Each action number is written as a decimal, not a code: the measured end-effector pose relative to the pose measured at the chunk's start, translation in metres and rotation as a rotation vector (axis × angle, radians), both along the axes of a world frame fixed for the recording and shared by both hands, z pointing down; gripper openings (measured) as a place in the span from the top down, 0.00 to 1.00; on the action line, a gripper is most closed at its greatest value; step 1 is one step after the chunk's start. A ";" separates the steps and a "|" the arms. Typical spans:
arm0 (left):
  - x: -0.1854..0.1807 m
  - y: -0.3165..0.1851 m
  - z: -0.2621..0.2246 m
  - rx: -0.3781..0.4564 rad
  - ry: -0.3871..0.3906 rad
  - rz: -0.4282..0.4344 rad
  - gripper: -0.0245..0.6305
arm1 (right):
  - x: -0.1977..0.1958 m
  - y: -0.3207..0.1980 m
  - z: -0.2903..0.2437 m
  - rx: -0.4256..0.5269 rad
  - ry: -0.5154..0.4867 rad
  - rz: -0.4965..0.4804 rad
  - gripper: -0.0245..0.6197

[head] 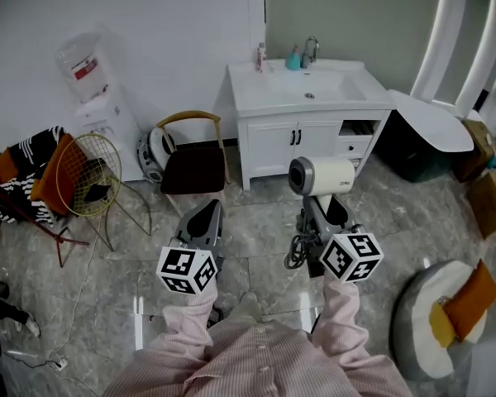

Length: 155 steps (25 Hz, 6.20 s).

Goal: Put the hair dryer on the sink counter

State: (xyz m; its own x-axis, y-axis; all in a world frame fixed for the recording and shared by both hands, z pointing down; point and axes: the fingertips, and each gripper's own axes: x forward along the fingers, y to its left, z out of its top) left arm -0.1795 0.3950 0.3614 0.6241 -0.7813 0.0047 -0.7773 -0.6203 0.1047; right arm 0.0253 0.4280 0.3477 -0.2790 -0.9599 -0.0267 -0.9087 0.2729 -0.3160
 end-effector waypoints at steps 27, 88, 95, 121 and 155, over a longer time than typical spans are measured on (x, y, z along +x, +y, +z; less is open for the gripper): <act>0.047 -0.259 0.010 -0.030 0.021 0.032 0.96 | 0.048 -0.246 0.014 -0.046 -0.031 0.027 0.71; 0.147 -0.743 0.098 -0.279 0.088 -0.128 0.96 | 0.131 -0.799 0.096 -0.286 -0.148 -0.189 0.71; 0.149 -0.777 0.118 -0.331 0.089 -0.147 0.96 | 0.123 -0.845 0.120 -0.348 -0.120 -0.225 0.71; 0.155 -0.832 0.209 -0.602 0.096 -0.138 0.96 | 0.072 -0.924 0.253 -0.716 0.113 -0.296 0.71; 0.156 -0.847 0.226 -0.642 0.101 -0.155 0.96 | 0.064 -0.935 0.296 -0.915 0.263 -0.277 0.71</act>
State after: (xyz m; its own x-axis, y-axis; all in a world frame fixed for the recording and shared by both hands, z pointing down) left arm -0.0234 -0.4521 0.5869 0.5269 -0.7233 0.4463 -0.8194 -0.2929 0.4927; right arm 0.0895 -0.5071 0.6432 -0.3876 -0.4794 0.7874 -0.9210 0.2376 -0.3087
